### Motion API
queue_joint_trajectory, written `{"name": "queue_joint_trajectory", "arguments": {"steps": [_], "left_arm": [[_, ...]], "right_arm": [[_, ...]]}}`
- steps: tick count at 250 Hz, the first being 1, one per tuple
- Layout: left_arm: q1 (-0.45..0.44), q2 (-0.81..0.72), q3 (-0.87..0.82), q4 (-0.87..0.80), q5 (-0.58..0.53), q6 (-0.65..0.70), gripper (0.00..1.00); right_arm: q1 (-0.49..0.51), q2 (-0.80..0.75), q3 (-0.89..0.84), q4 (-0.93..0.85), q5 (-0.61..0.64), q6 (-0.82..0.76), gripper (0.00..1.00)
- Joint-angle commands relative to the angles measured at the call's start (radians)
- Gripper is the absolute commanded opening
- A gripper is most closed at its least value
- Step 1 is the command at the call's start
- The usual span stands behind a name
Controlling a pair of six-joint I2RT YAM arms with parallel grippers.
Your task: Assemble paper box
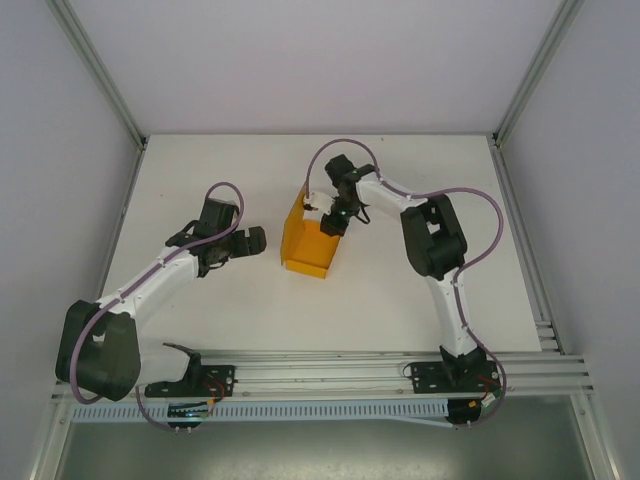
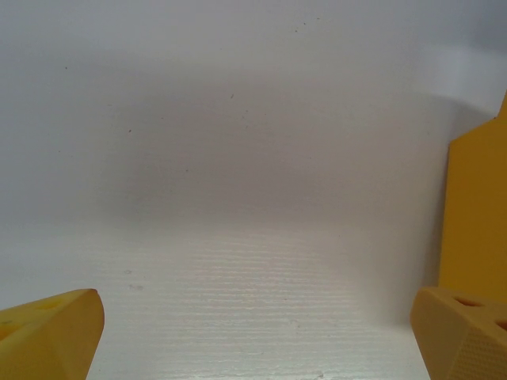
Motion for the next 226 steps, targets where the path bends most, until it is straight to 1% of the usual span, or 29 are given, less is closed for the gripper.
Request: {"name": "queue_joint_trajectory", "arguments": {"steps": [1,15,33,47,52,70,87,107,119,141,163,185,188,201,226], "left_arm": [[0.007,0.008,-0.006,-0.004,-0.025,-0.046,0.98],[0.009,0.003,-0.008,-0.011,-0.046,-0.075,0.99],[0.023,-0.006,-0.012,0.003,-0.032,-0.097,0.98],[0.042,-0.009,-0.019,0.044,0.015,-0.106,0.99],[0.047,-0.007,-0.020,0.060,0.029,-0.110,0.99],[0.056,0.013,-0.017,0.133,0.085,-0.116,0.99],[0.055,0.051,-0.002,0.209,0.163,-0.113,0.99],[0.059,0.124,0.047,0.309,0.290,-0.085,0.99],[0.057,0.177,0.098,0.347,0.389,-0.048,0.99],[0.054,0.268,0.189,0.423,0.579,-0.017,0.98],[0.047,0.333,0.241,0.525,0.720,-0.018,0.99],[0.044,0.373,0.256,0.584,0.808,-0.036,0.99],[0.044,0.377,0.279,0.593,0.818,-0.037,0.98],[0.043,0.385,0.276,0.643,0.850,-0.051,0.98],[0.036,0.397,0.273,0.710,0.921,-0.065,0.99]], "right_arm": [[0.019,-0.041,-0.121,0.203,0.208,0.100,0.00],[0.016,-0.100,-0.207,0.320,0.228,0.150,0.00],[0.007,-0.203,-0.318,0.468,0.191,0.236,0.00],[0.007,-0.300,-0.406,0.586,0.107,0.330,0.00],[-0.023,-0.343,-0.441,0.642,0.072,0.363,0.00],[-0.061,-0.457,-0.556,0.842,-0.095,0.541,0.00],[-0.094,-0.530,-0.648,1.041,-0.204,0.728,0.00],[-0.102,-0.574,-0.704,1.198,-0.253,0.881,0.00],[-0.095,-0.586,-0.705,1.216,-0.281,0.913,0.00],[-0.064,-0.591,-0.691,1.200,-0.257,0.926,0.00],[-0.043,-0.593,-0.689,1.211,-0.245,0.950,0.00],[-0.031,-0.598,-0.701,1.219,-0.222,0.966,0.00],[-0.031,-0.600,-0.703,1.220,-0.220,0.966,0.00],[-0.024,-0.604,-0.712,1.215,-0.212,0.956,0.00],[-0.004,-0.607,-0.712,1.155,-0.133,0.917,0.00]]}}
